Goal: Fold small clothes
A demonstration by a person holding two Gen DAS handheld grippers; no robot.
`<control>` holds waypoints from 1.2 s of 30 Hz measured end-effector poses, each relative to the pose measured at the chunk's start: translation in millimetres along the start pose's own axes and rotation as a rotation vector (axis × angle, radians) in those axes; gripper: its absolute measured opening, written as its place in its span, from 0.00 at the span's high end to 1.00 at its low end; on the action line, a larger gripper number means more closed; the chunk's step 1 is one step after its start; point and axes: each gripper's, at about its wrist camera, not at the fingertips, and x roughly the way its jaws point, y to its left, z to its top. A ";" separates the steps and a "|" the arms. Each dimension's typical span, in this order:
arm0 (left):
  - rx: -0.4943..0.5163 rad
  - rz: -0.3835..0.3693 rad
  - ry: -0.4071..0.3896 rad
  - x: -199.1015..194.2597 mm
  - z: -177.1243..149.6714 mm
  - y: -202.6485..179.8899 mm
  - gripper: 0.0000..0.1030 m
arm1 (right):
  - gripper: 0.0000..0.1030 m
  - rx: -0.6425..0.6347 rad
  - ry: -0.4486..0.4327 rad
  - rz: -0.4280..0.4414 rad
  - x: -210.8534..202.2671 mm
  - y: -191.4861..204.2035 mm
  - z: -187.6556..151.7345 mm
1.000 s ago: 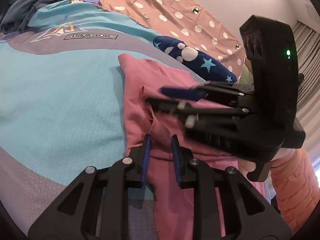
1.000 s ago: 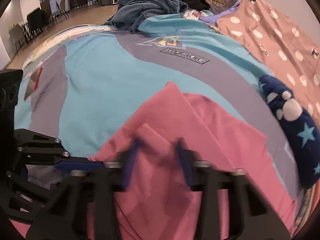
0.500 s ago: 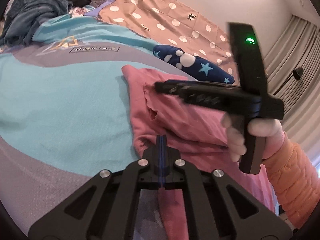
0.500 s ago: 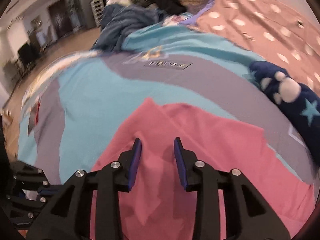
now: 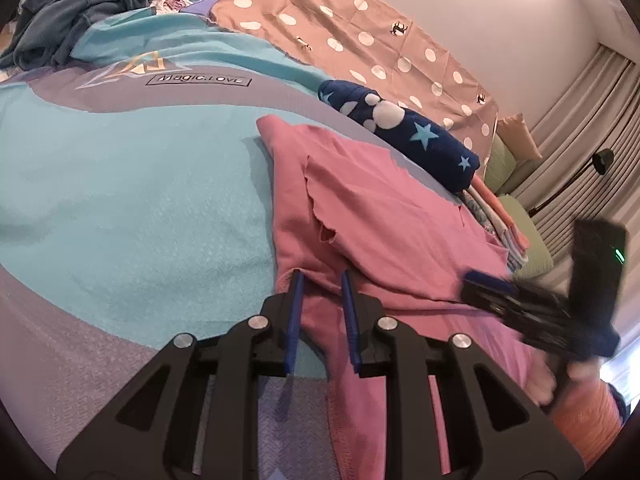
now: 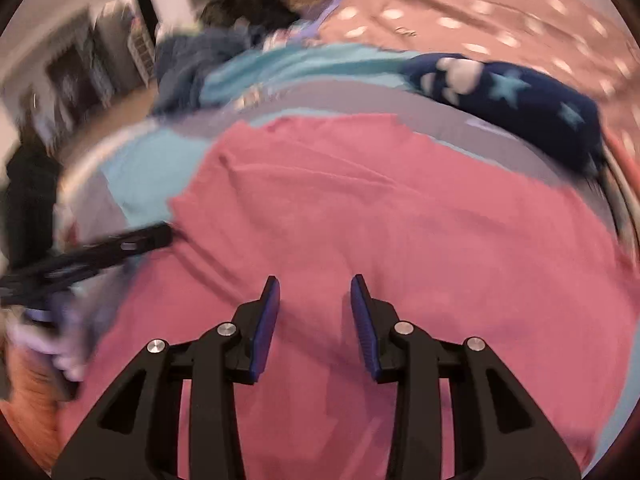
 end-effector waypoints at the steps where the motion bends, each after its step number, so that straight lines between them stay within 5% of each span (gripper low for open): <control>1: -0.012 -0.013 0.000 -0.4 -0.1 2.5 0.81 | 0.63 0.017 -0.022 -0.018 -18.7 -4.0 -14.0; 7: -0.059 -0.066 0.022 0.7 1.0 11.2 0.79 | 0.62 0.193 -0.104 -0.179 -103.9 -59.1 -93.9; 12: 0.063 0.036 -0.046 -20.8 -0.3 -12.2 0.50 | 0.62 0.406 -0.162 -0.272 -156.5 -112.8 -145.3; 20: 0.152 0.112 -0.035 -72.6 -43.4 -36.8 0.34 | 0.58 0.449 -0.204 -0.223 -184.5 -123.2 -192.2; 27: 0.112 0.175 0.039 -98.9 -103.3 -27.8 0.31 | 0.57 0.502 -0.198 -0.142 -198.8 -119.7 -239.9; 36: 0.246 0.180 0.095 -126.0 -154.1 -47.7 0.31 | 0.57 0.511 -0.207 -0.058 -215.2 -105.0 -276.3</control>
